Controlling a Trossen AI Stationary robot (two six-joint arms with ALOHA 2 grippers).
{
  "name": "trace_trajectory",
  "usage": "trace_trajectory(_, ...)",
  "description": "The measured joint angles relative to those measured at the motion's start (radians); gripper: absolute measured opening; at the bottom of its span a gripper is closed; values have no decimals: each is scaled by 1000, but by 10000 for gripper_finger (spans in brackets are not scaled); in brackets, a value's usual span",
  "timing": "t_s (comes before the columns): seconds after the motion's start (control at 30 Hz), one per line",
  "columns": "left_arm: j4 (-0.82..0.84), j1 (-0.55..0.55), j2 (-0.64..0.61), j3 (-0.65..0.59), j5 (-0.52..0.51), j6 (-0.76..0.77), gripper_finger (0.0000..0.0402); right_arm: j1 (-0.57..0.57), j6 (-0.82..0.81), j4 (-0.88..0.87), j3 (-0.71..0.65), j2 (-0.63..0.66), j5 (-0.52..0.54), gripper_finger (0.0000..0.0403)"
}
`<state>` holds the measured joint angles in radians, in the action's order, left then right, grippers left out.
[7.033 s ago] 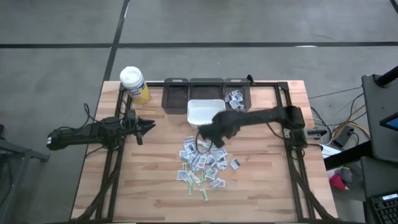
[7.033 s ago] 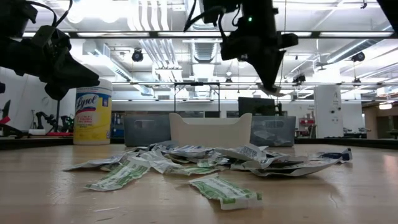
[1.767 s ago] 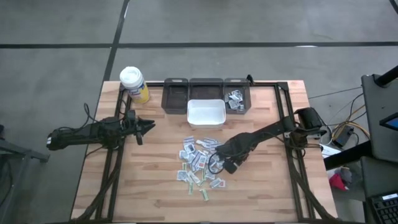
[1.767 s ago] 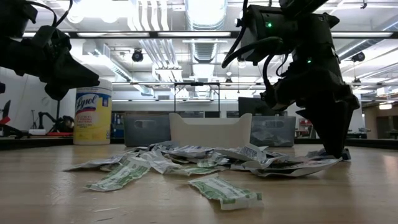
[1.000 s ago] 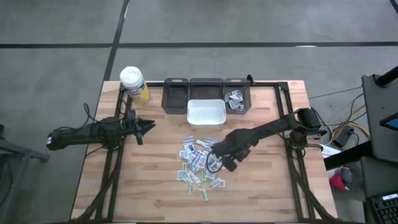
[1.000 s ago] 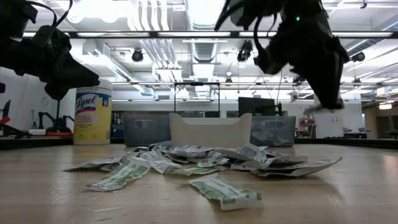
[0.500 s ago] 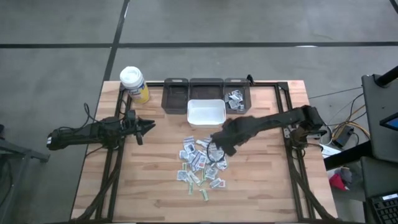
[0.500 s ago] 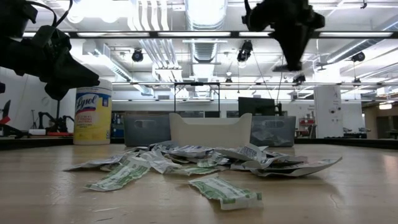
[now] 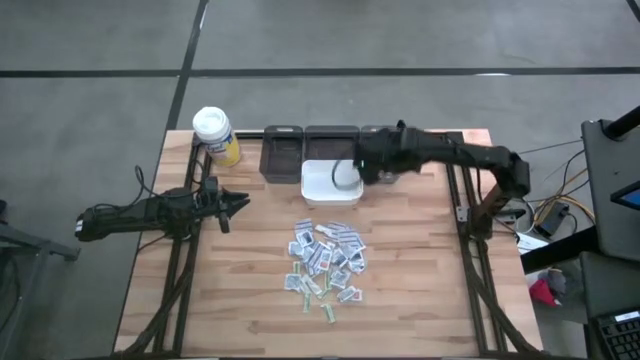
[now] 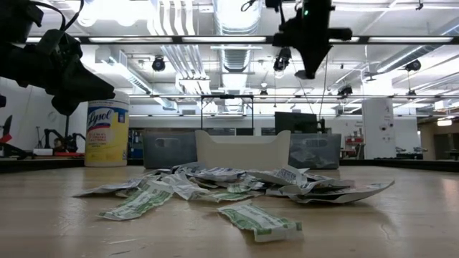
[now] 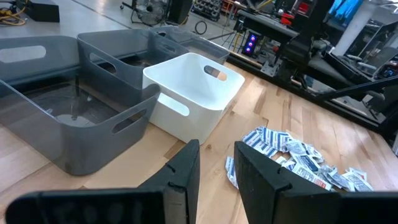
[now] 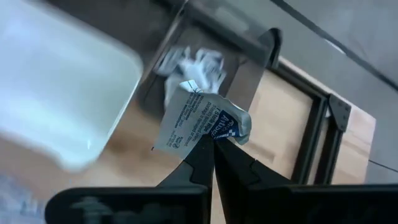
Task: Pick & Place First Aid Supplies
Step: Put the blue alcohol pad into the right black bin
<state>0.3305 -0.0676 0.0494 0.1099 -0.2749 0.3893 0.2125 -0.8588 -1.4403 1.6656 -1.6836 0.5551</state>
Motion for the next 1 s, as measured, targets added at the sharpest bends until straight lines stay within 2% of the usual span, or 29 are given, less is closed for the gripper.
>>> trace_trajectory(0.17,0,0,0,0,0,0,94,164,106,148,-20,-19,-52,8)
trace_trajectory(0.33,0,0,0,0,0,0,94,305,203,294,-59,-70,-210,8)
trace_trajectory(0.47,0,0,0,0,0,0,94,386,225,316,-66,-141,-341,8)
trace_trajectory(0.67,0,0,0,0,0,0,94,435,225,303,-66,-241,-451,8)
trace_trajectory(1.0,0,0,0,0,0,0,94,437,232,292,-66,-284,-455,9)
